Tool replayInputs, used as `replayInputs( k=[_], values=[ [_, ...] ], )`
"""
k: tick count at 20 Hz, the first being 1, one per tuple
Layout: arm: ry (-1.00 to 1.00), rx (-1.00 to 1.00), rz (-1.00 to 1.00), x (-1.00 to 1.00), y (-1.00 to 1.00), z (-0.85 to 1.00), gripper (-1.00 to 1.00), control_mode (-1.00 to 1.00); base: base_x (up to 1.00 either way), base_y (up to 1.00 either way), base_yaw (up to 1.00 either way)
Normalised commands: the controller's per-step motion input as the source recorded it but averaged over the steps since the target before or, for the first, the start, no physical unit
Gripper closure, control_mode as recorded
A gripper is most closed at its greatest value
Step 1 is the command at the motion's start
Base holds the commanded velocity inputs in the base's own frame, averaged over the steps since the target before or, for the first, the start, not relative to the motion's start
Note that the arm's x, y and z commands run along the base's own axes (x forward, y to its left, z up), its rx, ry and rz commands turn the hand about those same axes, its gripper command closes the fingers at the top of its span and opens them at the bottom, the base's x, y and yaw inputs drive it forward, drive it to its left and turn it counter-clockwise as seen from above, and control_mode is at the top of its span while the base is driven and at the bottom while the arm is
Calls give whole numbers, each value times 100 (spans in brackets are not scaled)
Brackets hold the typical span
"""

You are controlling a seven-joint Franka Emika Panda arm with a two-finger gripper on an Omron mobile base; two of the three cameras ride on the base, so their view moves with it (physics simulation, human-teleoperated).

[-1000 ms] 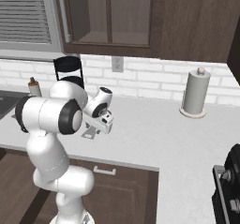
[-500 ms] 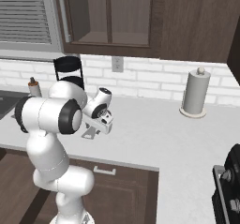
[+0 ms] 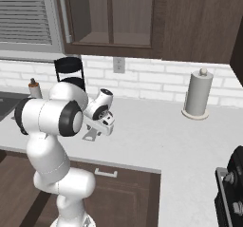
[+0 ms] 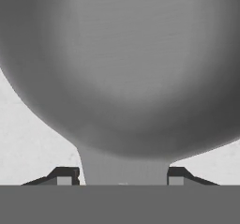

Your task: Pick the measuring cup from the drawer and place it on the counter.

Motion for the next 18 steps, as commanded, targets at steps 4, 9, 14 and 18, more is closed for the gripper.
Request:
replayInputs(
  k=[4,9,14,18],
  values=[
    [0,0,0,0,0,0,-100,-100,0,0,0],
    [0,0,0,0,0,0,-100,-100,0,0,0],
    [-2,0,0,-1,-1,3,-100,-100,0,0,0],
    [-17,-1,0,-17,1,64,-100,-100,0,0,0]
  ],
)
